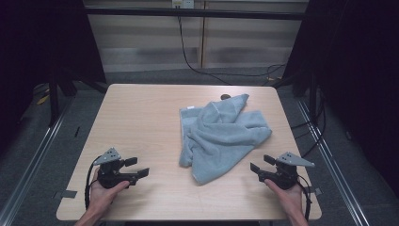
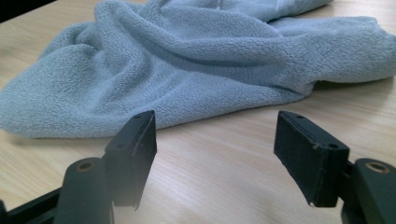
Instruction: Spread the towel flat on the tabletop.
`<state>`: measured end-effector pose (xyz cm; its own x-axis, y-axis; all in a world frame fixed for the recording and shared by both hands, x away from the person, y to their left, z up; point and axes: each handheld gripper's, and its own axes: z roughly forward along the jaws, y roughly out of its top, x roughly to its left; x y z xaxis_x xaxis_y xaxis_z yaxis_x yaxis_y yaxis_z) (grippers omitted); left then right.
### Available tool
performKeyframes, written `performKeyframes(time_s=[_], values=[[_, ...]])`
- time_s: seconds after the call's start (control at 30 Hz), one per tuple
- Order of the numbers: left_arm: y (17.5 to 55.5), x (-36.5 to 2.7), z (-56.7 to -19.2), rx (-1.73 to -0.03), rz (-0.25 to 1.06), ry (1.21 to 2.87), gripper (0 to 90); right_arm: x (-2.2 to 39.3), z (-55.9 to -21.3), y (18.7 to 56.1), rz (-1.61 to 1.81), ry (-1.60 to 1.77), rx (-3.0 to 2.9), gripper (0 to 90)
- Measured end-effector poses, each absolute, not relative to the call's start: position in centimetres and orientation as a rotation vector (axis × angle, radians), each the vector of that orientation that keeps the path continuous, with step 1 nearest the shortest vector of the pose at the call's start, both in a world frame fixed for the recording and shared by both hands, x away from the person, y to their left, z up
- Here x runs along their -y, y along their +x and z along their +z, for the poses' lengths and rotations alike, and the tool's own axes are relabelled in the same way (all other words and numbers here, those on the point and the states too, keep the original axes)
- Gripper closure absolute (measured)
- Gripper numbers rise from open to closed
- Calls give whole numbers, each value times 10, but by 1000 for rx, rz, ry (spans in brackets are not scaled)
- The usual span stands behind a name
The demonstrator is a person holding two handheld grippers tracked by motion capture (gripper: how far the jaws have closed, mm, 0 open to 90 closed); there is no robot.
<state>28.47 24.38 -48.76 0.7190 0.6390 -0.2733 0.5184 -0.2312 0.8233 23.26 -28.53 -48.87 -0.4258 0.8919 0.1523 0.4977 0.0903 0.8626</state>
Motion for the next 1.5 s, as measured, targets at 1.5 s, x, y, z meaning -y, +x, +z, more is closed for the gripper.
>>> performKeyframes(time_s=[1.5], values=[[280, -236, -486, -821, 119, 1941, 244, 248, -495, 364, 1197, 1337, -2287, 224]])
